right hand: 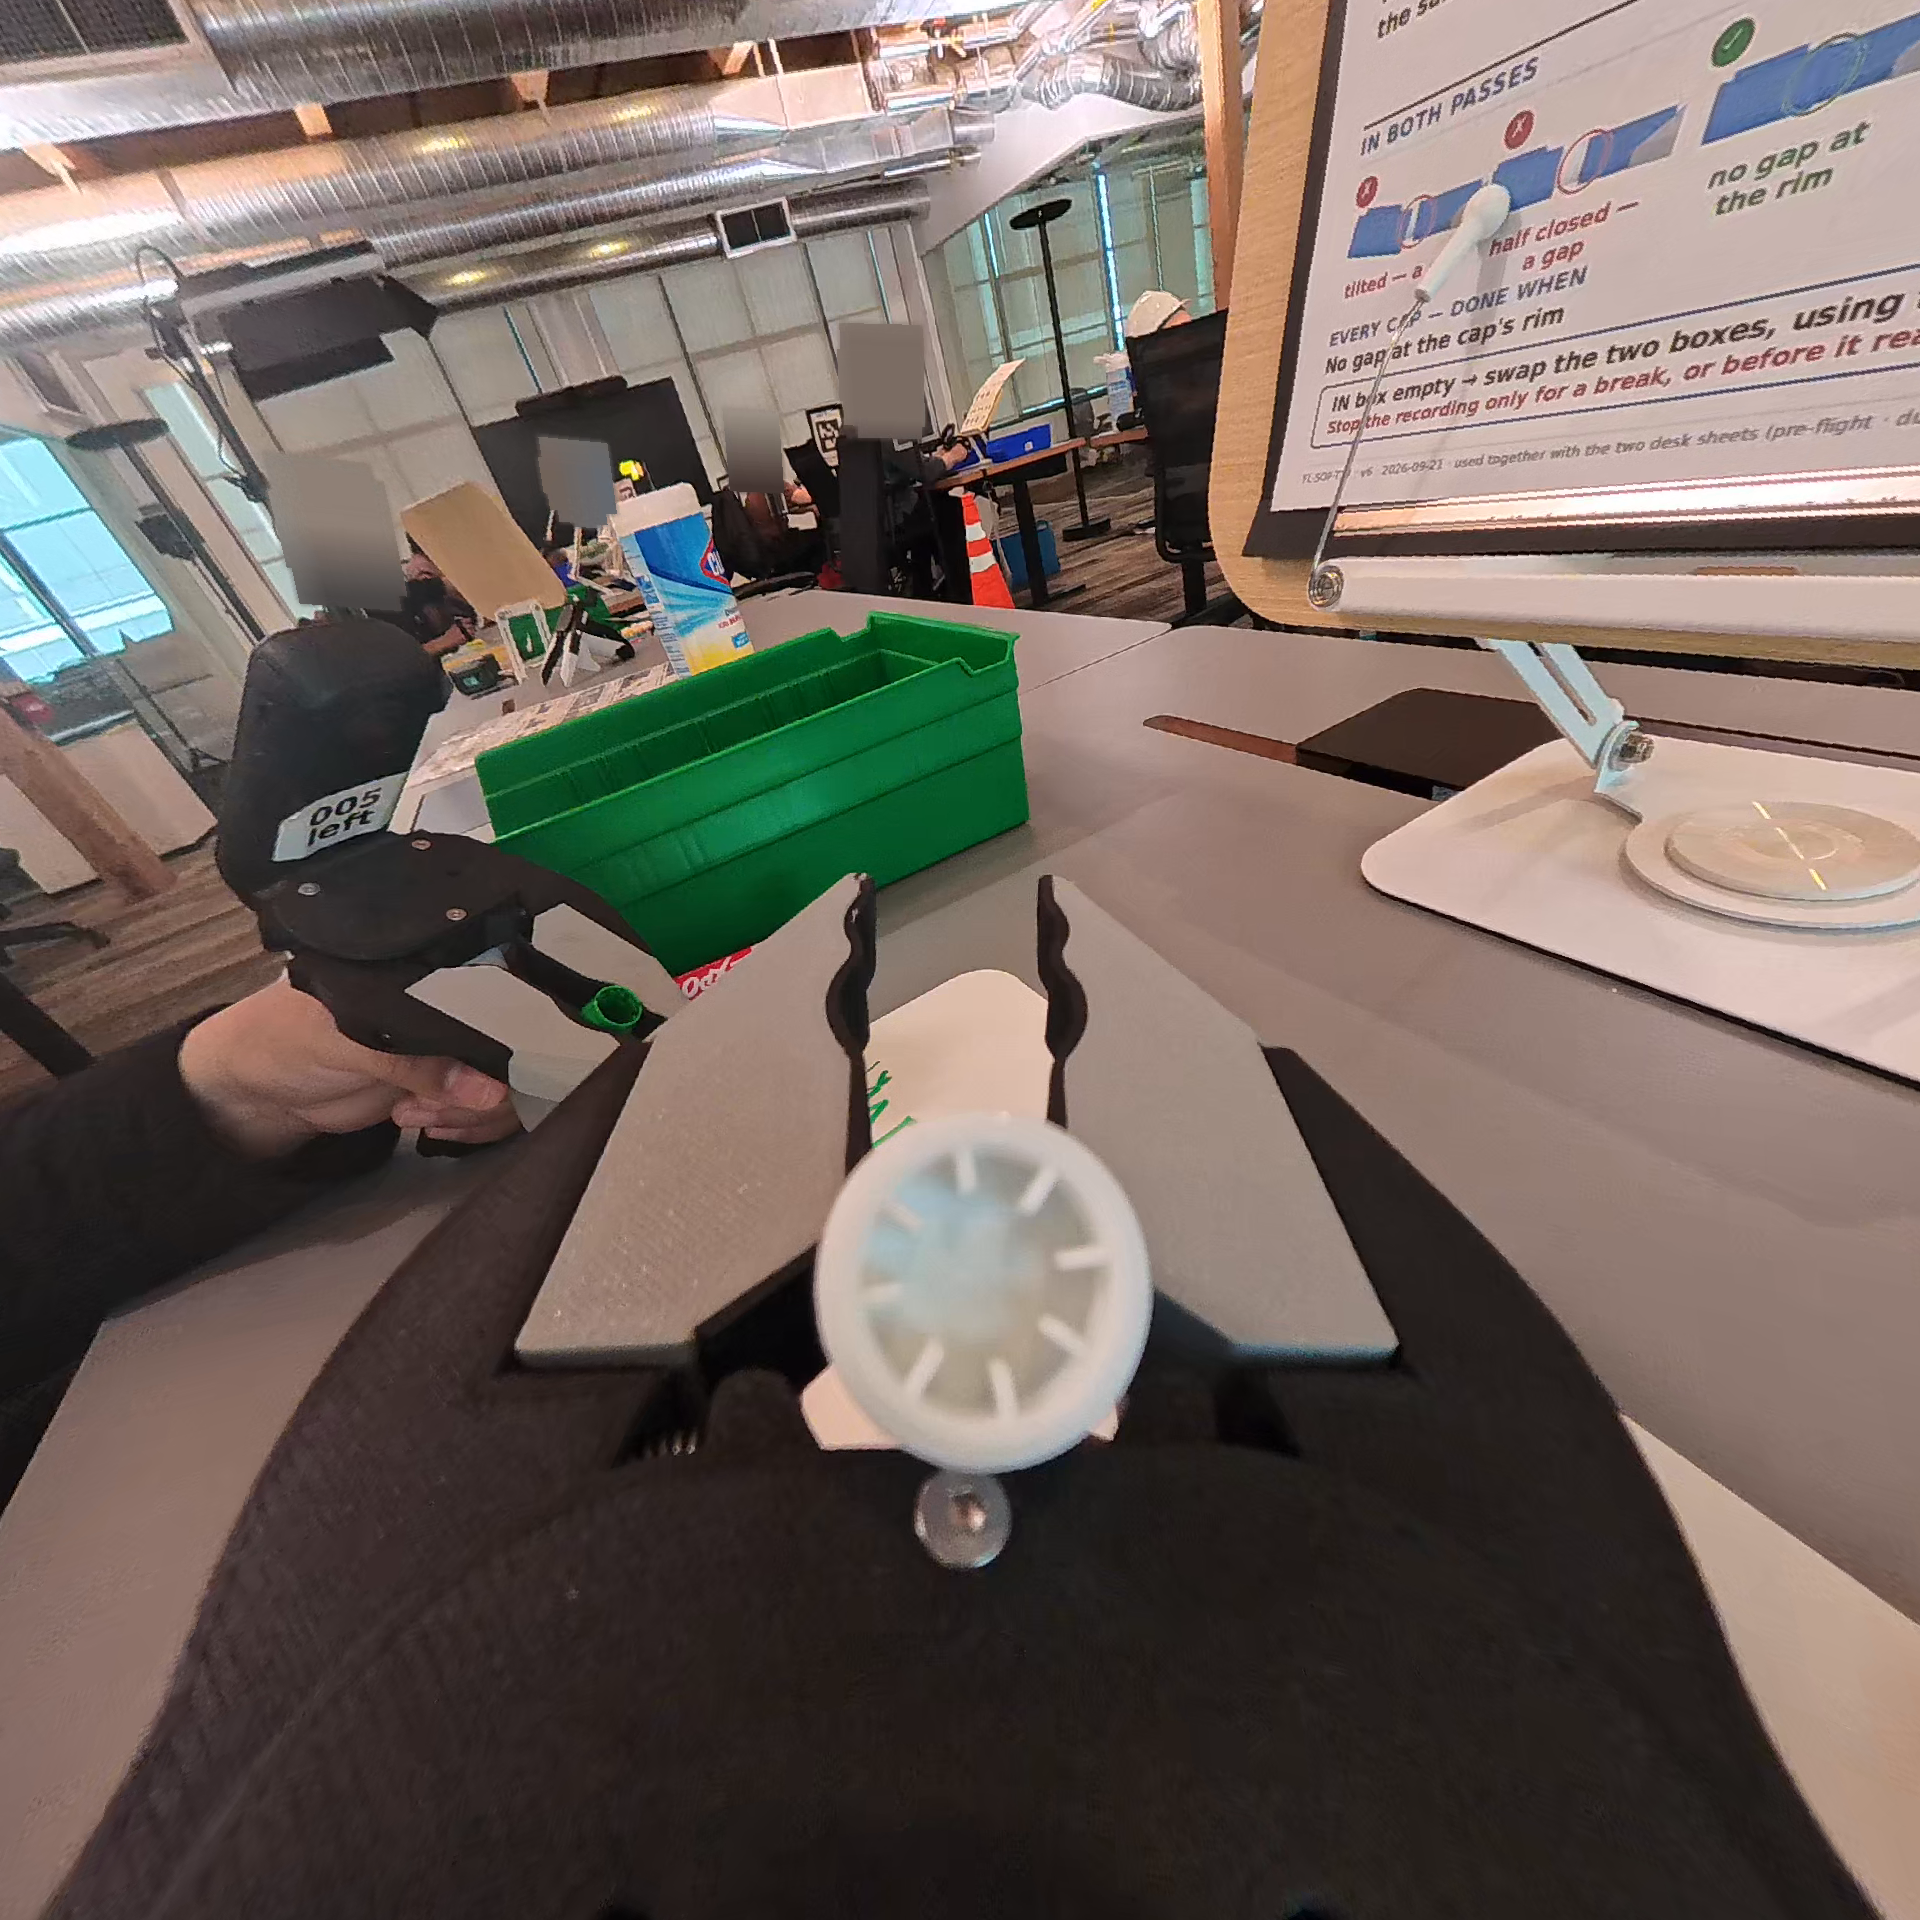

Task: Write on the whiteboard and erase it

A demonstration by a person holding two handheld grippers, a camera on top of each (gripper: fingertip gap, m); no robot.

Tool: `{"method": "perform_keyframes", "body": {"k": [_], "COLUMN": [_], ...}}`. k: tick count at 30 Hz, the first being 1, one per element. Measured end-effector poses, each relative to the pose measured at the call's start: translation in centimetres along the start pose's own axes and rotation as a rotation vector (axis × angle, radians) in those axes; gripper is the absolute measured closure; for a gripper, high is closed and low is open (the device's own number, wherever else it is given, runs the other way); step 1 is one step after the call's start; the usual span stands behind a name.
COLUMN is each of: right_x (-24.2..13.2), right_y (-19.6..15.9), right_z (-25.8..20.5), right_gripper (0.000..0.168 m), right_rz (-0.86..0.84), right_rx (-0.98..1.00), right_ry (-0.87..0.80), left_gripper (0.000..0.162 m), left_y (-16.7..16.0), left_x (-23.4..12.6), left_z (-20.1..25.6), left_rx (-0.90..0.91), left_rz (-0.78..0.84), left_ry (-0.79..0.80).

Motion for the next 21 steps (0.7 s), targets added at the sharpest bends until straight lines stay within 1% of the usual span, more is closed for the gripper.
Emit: {"method": "perform_keyframes", "body": {"k": [9,13,16,21], "right_x": [0.0,0.1,0.2,0.2], "right_y": [-0.2,-0.4,-1.3,-3.9], "right_z": [0.2,0.4,1.0,1.9], "right_gripper": [0.140,0.140,0.140,0.140], "right_rz": [-0.025,-0.064,-0.174,-0.467], "right_rx": [-0.029,-0.047,-0.080,-0.160], "right_ry": [-0.032,-0.061,-0.102,-0.147], "left_gripper": [0.152,0.152,0.152,0.152], "left_y": [0.0,-0.1,-0.1,-0.1], "left_x": [0.0,0.1,0.1,0.1], "left_z": [0.1,0.1,0.2,0.3], "left_rx": [0.008,0.011,0.012,0.020], "left_rz": [-0.005,-0.009,-0.012,-0.018], "left_ry": [-0.004,-0.006,-0.007,-0.011]}}
Point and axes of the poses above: each gripper's, where its closed fingertips meet, x out along the fingers, y out of its top, z = x × y across the jaws, the point moved 6 cm from there along -x, back along the fingers, and after that the axes turned 2 degrees about y, right-handed, at the moved point
